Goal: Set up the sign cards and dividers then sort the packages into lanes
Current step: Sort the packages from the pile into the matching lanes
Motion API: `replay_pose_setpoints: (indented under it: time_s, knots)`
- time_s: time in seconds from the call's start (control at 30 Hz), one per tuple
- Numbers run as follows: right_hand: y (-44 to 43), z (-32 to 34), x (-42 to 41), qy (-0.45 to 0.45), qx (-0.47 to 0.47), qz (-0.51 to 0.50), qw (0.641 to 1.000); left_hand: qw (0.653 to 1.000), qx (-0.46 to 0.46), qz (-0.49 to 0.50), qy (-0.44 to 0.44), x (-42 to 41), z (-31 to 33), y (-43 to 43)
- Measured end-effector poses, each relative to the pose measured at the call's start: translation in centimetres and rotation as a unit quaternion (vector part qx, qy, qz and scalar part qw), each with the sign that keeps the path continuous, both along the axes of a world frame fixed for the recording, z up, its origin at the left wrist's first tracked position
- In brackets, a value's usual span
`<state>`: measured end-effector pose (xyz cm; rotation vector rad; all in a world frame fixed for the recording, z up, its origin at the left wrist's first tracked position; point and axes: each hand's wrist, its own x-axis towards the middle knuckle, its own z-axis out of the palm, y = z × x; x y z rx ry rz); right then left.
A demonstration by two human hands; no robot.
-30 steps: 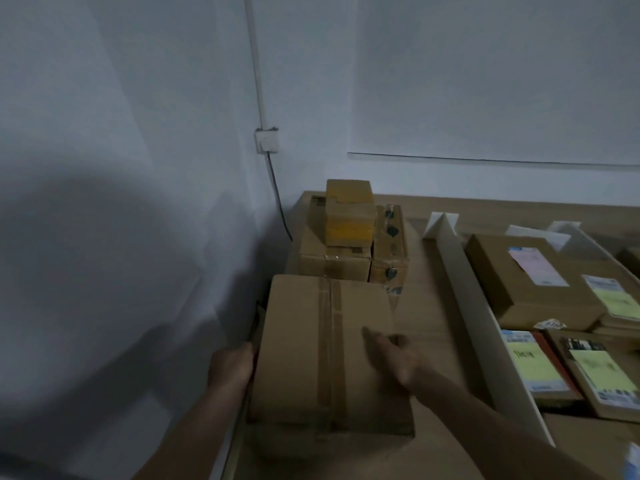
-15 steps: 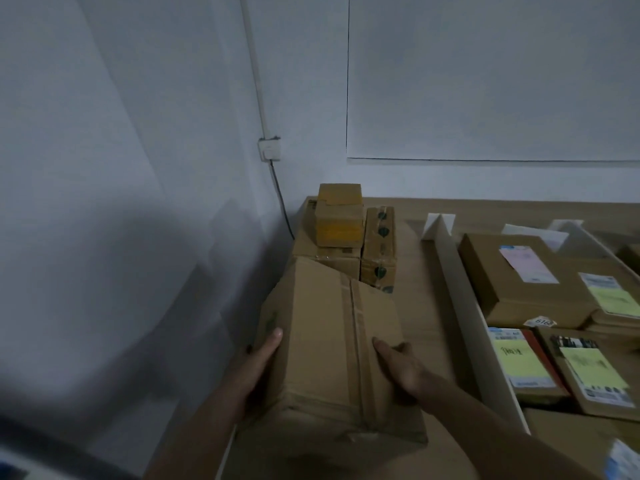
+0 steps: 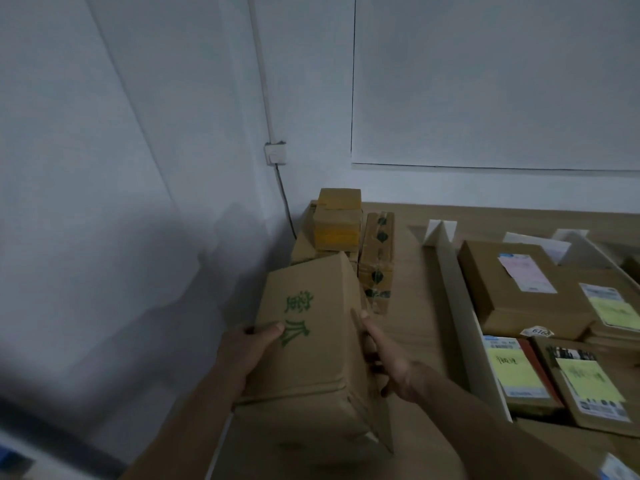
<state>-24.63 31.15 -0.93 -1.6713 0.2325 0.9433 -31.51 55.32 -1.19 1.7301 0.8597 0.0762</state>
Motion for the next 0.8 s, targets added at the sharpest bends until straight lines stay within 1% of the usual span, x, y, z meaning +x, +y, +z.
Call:
replay_pose_setpoints:
  time_s: [0.13, 0.27, 0.4, 0.47, 0.53, 0.6, 0.67, 0.7, 0.73, 0.8]
  knots:
    - [-0.5, 0.1, 0.4, -0.023, 0.023, -0.024, 0.999, 0.996, -0.062, -0.052, -0.021, 0.7, -0.7, -0.8]
    - [-1.0, -0.8, 0.4, -0.048, 0.043, -0.044, 0.997, 0.988, -0.138, -0.067, -0.035, 1.2, 0.0, -2.4]
    - [-1.2, -1.8, 0.6, -0.007, 0.114, -0.09, 0.989, 0.986, -0.139, -0.062, -0.067, 1.4, 1.8, -3.7]
    - [-1.3, -2.5, 0.8, 0.01, 0.127, -0.121, 0.984, 0.987, -0.113, -0.068, -0.091, 1.4, 2.4, -4.3]
    - [-1.3, -2.8, 0.7, 0.006, 0.112, -0.156, 0.981, 0.987, -0.065, -0.086, -0.122, 1.3, 2.6, -5.3]
    - [-1.4, -2.8, 0.8, -0.049, 0.063, -0.186, 0.979, 0.984, -0.02, -0.113, -0.138, 1.1, 2.2, -6.4]
    - [-1.9, -2.1, 0.7, -0.151, -0.046, -0.176, 0.972, 0.978, 0.032, -0.158, -0.131, 0.8, 1.6, -7.5]
    - [-2.2, -1.7, 0.8, -0.183, -0.094, -0.168, 0.964, 0.974, 0.051, -0.181, -0.123, 0.7, 1.1, -7.9]
    - [-2.6, -1.6, 1.1, -0.202, -0.122, -0.162, 0.958, 0.97, 0.062, -0.201, -0.118, 0.6, 0.6, -8.4]
    - [-3.1, -1.7, 1.6, -0.199, -0.131, -0.133, 0.962, 0.964, 0.075, -0.235, -0.102, 0.3, -0.4, -9.1]
